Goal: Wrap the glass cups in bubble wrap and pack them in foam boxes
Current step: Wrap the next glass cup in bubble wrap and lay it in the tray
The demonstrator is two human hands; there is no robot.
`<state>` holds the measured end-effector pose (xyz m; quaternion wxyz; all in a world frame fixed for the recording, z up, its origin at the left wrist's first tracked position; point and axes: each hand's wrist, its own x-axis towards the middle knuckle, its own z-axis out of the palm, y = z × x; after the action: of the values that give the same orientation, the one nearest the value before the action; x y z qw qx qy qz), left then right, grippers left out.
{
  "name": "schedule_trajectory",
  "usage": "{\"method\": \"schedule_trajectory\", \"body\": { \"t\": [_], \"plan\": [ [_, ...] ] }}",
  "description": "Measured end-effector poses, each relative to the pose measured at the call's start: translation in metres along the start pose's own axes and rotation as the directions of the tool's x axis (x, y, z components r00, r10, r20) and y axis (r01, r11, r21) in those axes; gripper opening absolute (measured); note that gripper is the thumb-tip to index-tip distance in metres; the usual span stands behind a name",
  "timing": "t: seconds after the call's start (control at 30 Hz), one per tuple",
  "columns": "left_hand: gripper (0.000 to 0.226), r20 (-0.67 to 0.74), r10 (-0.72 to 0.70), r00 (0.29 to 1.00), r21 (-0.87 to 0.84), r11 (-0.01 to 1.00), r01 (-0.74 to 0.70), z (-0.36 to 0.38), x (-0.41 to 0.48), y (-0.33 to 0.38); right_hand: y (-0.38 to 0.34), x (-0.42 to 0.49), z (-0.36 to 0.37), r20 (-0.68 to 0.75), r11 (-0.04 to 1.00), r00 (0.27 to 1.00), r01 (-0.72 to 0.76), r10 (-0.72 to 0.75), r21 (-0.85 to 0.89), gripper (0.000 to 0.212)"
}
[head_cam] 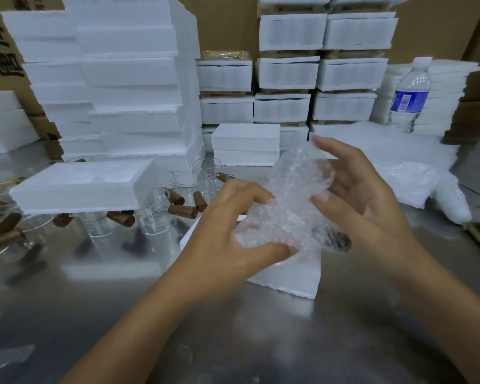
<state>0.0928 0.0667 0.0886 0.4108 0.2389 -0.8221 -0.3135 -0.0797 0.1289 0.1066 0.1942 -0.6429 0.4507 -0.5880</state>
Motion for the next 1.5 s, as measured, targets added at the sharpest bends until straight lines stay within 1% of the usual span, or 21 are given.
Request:
{"method": "schedule_trajectory", "body": {
  "t": [0.07,0.1,0.17,0.23,0.33,0.4,0.47,0.5,0.6,0.67,0.73,0.8,0.87,0.93,1.0,1.1,1.2,1.33,1.47,1.5],
  "plan": [
    [0.032,0.022,0.010,1.000,0.016,1.000,-0.010,0.000,-0.001,0.001,-0.004,0.000,-0.002,0.024,0.996,0.996,0.083,-0.082,-0.028,0.043],
    [0.032,0.022,0.011,1.000,0.029,1.000,-0.012,0.001,-0.001,0.001,-0.006,-0.001,-0.002,0.014,0.994,0.994,0.106,-0.106,-0.033,0.038],
    [0.033,0.007,0.006,1.000,0.069,0.998,-0.006,0.000,-0.001,0.001,-0.006,-0.002,-0.001,-0.024,0.993,0.993,0.114,-0.115,-0.044,0.026],
    [0.043,-0.008,-0.007,1.000,0.076,0.997,0.008,0.001,-0.001,0.000,-0.003,-0.001,0.000,-0.053,0.994,0.994,0.095,-0.098,-0.049,0.013],
    [0.066,-0.012,-0.019,1.000,-0.003,1.000,0.019,0.002,-0.001,0.000,0.001,0.000,0.001,-0.049,0.997,0.999,0.007,-0.011,-0.072,0.010],
    [0.071,-0.023,0.042,0.999,0.034,0.999,-0.041,0.003,-0.001,0.000,0.003,0.000,0.001,-0.031,0.990,0.999,-0.045,0.041,-0.137,0.009],
    [0.067,-0.027,0.095,0.995,0.097,0.991,-0.092,0.004,-0.001,0.000,0.005,0.000,0.002,-0.018,0.976,0.997,-0.078,0.076,-0.203,0.011],
    [0.064,-0.032,0.113,0.993,0.119,0.987,-0.109,0.004,-0.001,0.000,0.005,0.000,0.003,-0.005,0.973,0.995,-0.097,0.098,-0.210,0.012],
    [0.051,-0.043,0.147,0.988,0.152,0.978,-0.139,0.005,-0.002,0.000,0.006,-0.002,0.004,0.104,0.964,0.988,-0.086,0.116,-0.251,0.030],
    [0.041,-0.043,0.158,0.986,0.169,0.974,-0.149,0.006,-0.003,-0.001,0.008,-0.003,0.004,0.161,0.959,0.977,-0.090,0.137,-0.270,0.030],
    [0.037,-0.057,0.143,0.988,0.169,0.977,-0.132,0.006,-0.003,0.000,0.007,-0.004,0.004,0.161,0.959,0.977,-0.090,0.137,-0.269,0.029],
    [0.035,-0.099,0.117,0.988,0.159,0.982,-0.100,0.005,-0.002,0.000,0.003,-0.002,0.005,0.098,0.971,0.994,-0.025,0.050,-0.239,0.025],
    [0.034,-0.152,0.094,0.984,0.157,0.985,-0.070,0.002,-0.001,0.000,-0.002,-0.001,0.004,0.021,0.961,0.994,0.109,-0.107,-0.256,0.020],
    [0.034,-0.187,0.072,0.980,0.154,0.987,-0.043,0.000,0.000,0.000,-0.004,-0.003,0.004,0.022,0.932,0.975,0.220,-0.223,-0.288,0.014],
    [0.034,-0.193,0.064,0.979,0.167,0.986,-0.032,-0.001,0.000,0.000,-0.004,-0.005,0.006,0.054,0.906,0.967,0.253,-0.250,-0.339,0.017],
    [0.033,-0.164,0.091,0.982,0.167,0.984,-0.063,0.001,-0.002,0.000,-0.003,-0.006,0.010,0.026,0.920,0.982,0.186,-0.189,-0.346,0.011],
    [0.037,-0.126,0.165,0.978,0.195,0.971,-0.139,0.002,-0.002,-0.001,-0.003,-0.006,0.011,-0.005,0.954,0.996,0.084,-0.090,-0.286,0.013],
    [0.038,-0.112,0.267,0.957,0.245,0.941,-0.233,0.002,-0.001,-0.002,-0.002,-0.005,0.012,-0.015,0.979,0.999,-0.041,0.038,-0.199,0.011],
    [0.041,-0.095,0.383,0.919,0.304,0.890,-0.339,0.004,0.000,-0.004,0.002,-0.003,0.007,0.003,0.975,0.979,-0.204,0.205,-0.086,0.038],
    [0.041,-0.090,0.403,0.911,0.307,0.881,-0.360,0.004,0.000,-0.004,0.002,-0.002,0.007,0.015,0.970,0.972,-0.234,0.236,-0.060,0.042]
  ]
}}
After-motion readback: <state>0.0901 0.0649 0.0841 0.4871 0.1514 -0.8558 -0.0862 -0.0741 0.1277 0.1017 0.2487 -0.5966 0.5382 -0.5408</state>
